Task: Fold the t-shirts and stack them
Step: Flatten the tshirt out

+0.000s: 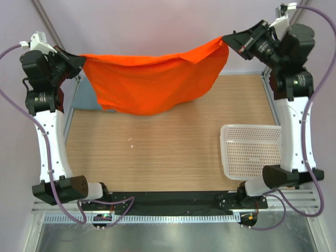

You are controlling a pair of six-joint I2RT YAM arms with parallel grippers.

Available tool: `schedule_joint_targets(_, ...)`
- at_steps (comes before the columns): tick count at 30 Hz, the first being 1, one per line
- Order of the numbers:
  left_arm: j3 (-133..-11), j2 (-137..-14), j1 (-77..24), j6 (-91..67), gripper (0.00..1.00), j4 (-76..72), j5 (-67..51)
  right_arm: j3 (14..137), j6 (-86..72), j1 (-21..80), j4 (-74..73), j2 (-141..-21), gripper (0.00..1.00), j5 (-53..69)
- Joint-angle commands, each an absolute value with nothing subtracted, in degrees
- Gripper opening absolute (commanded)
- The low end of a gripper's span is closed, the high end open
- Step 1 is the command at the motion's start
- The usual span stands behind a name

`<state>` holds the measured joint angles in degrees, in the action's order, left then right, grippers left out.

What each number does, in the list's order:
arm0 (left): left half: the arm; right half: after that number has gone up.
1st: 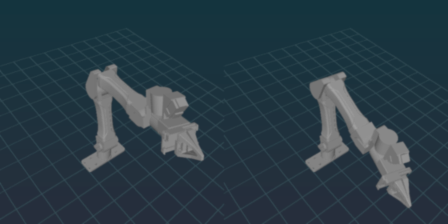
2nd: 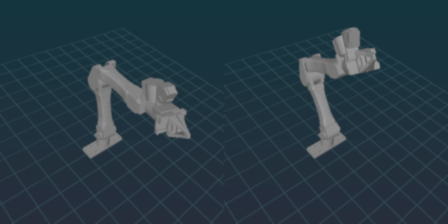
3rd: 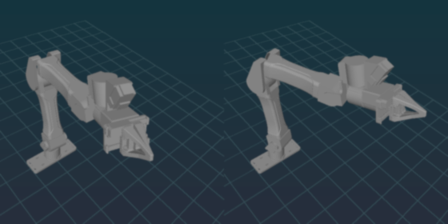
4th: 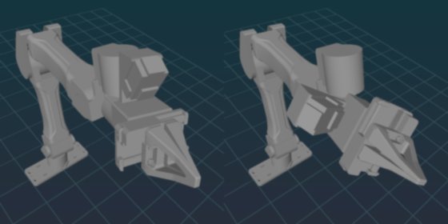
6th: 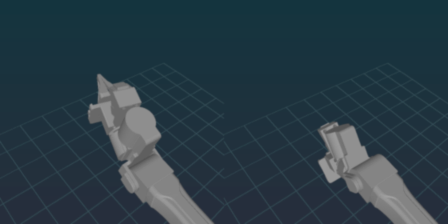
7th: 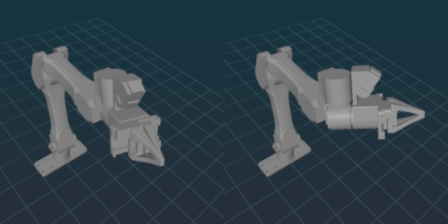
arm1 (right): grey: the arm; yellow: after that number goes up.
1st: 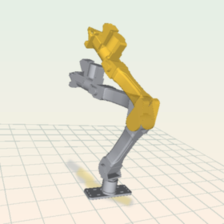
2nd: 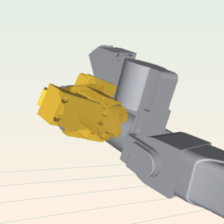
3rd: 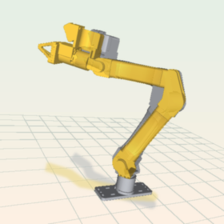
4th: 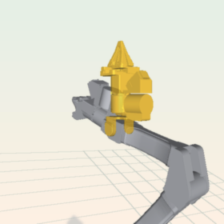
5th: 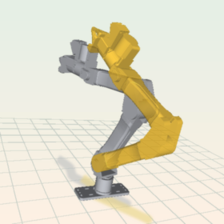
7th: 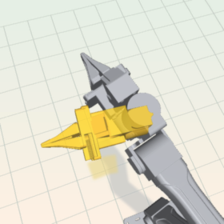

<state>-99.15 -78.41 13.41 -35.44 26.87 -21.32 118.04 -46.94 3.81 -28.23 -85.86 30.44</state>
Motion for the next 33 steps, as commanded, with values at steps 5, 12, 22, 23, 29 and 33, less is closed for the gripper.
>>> schedule_joint_targets(5,-104.8,-67.2,6.0,-26.1,0.00,39.3,-6.8,121.0,-41.6,6.2,-36.5,-70.4,0.02,26.8)
schedule_joint_targets(12,-109.7,-58.5,-9.7,-14.7,0.00,48.4,22.7,122.3,-40.2,6.3,-43.5,-60.8,0.01,23.1)
schedule_joint_targets(22,-112.7,-63.4,-10.4,-13.3,0.00,48.4,29.9,117.8,-37.4,6.4,-41.8,-62.9,0.01,19.2)
schedule_joint_targets(23,-113.6,-63.7,-10.9,-13.2,0.00,48.2,28.5,118.5,-37.8,6.4,-40.8,-64.1,0.01,19.2)
schedule_joint_targets(29,-114.1,-64.3,-11.4,-14.4,0.00,48.2,24.5,115.3,-43.1,6.3,-35.8,-66.2,0.01,25.9)
schedule_joint_targets(33,-110.2,-61.6,-11.5,-14.5,0.00,48.0,22.0,112.9,-41.1,7.7,-38.0,-64.7,0.01,29.3)
